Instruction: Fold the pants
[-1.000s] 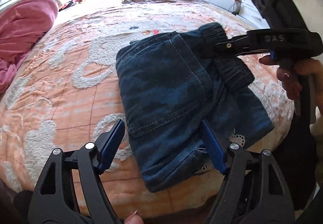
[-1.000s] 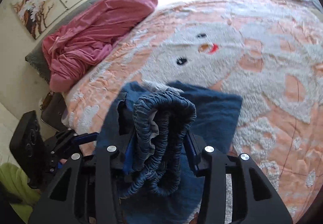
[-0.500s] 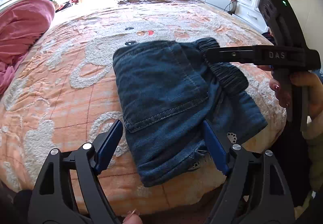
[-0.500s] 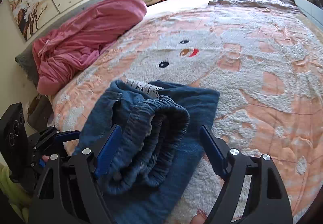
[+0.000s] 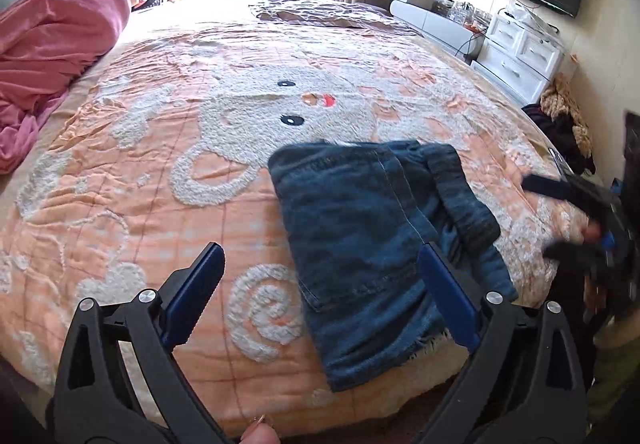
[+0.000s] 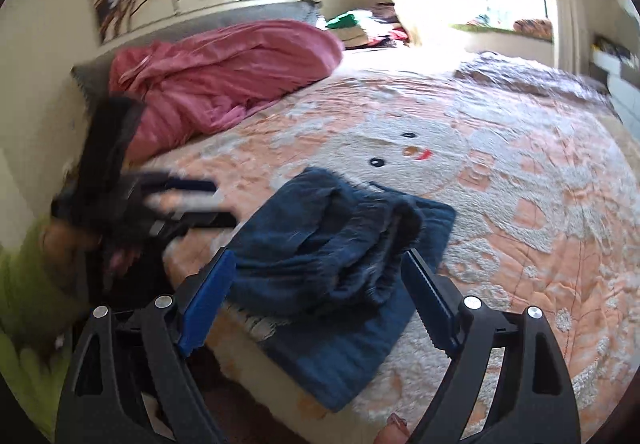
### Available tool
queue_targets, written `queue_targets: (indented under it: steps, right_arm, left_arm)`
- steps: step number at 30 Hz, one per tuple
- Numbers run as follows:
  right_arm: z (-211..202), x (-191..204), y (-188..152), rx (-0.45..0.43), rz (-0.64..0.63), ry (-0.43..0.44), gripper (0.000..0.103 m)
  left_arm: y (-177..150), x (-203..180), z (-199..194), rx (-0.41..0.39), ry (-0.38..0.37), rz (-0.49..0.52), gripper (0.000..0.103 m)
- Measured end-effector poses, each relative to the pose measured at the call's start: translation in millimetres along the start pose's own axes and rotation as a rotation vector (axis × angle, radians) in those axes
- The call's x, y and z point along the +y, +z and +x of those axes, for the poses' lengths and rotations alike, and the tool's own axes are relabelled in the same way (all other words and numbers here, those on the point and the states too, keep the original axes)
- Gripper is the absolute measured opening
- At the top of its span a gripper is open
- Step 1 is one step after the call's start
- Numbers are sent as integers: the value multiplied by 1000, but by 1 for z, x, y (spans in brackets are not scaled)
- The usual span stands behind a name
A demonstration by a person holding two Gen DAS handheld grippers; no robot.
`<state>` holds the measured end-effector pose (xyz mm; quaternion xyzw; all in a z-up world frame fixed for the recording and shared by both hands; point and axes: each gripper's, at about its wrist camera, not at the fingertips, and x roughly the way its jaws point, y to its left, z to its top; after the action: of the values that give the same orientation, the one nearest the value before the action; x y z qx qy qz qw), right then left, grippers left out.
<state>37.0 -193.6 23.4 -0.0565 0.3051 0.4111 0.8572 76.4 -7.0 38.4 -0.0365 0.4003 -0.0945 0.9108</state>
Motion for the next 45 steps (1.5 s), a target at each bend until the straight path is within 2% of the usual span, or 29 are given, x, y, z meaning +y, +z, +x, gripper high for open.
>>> queue_targets:
  steps: [4,8,11,14,18,20,22,25,32,45]
  right_arm:
    - [8,30,-8,27,-128,-23,84]
    - [21,55,-13,48,-249,1,83]
    - [35,67,-15,73,-336,-32,80]
    - [50,69,-17,110,-378,-52,77]
    - [68,67,-17,133,-407,-76,66]
    - [75,66,-17,140,-419,-71,57]
    - [81,67,-21,156,-460,-71,14]
    - [77,72,-29,151,-495,-57,5]
    - [65,63,-38,171,-421,0,4]
    - [75,56,-59,203,-337,36,5]
  left_arm:
    - [14,5,11,23,-21,-8,91]
    - [28,-1,23,32,-52,-1,91]
    - [36,-8,36,55,-66,8,91]
    - [42,-13,47,71,-86,17,91]
    - [47,-16,64,100,-93,16,91]
    - [47,-18,71,109,-86,28,88]
    - [46,-19,77,115,-77,28,86]
    - [43,-21,81,117,-71,38,85]
    - [42,-21,78,102,-72,51,85]
    - [39,-23,82,94,-46,81,85]
